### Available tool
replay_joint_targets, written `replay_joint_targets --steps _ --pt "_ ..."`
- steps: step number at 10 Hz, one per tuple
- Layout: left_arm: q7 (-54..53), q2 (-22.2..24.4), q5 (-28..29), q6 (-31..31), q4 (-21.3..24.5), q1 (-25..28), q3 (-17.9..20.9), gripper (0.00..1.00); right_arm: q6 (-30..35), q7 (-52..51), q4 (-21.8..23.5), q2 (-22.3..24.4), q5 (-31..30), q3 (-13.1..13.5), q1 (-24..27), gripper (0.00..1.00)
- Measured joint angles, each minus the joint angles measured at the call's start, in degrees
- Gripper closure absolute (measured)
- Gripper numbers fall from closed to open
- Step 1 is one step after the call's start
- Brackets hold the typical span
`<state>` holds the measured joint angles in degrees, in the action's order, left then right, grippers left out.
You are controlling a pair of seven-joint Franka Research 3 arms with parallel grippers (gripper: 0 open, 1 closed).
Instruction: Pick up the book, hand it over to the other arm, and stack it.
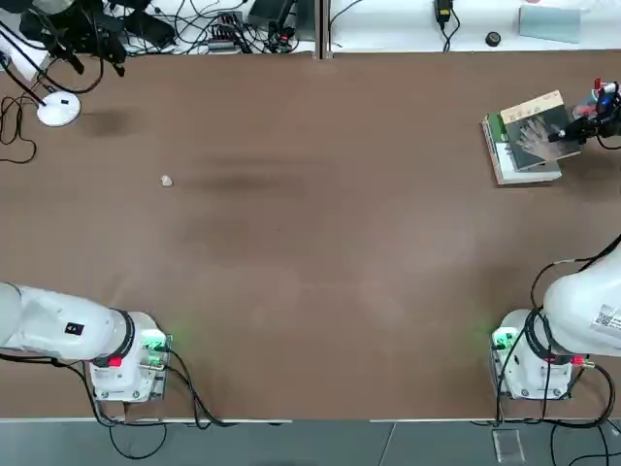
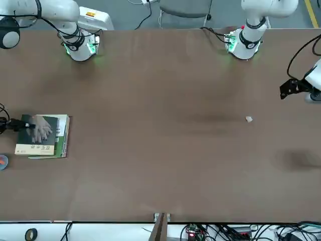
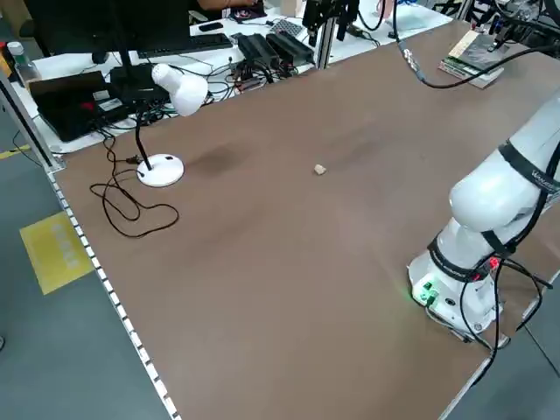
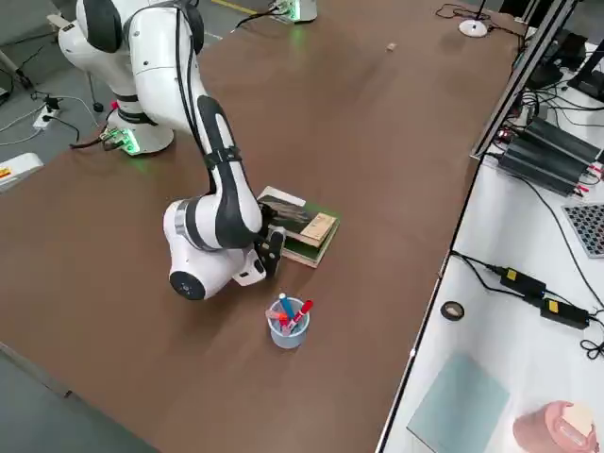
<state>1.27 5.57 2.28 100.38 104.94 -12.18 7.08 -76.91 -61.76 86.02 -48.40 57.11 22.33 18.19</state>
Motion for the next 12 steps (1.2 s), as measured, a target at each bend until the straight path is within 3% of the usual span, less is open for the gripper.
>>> replay_joint_targets --steps 5,12 --pt "0.0 0.5 0.0 -10.6 -7.5 0.0 0.0 0.0 -1.1 -0.2 0.3 -0.1 0.1 0.0 -0.5 0.85" --pt "0.2 0.5 0.0 -13.8 -7.7 0.2 0.1 0.0 -2.6 -3.5 2.9 -0.1 2.2 -0.1 -0.5 0.85"
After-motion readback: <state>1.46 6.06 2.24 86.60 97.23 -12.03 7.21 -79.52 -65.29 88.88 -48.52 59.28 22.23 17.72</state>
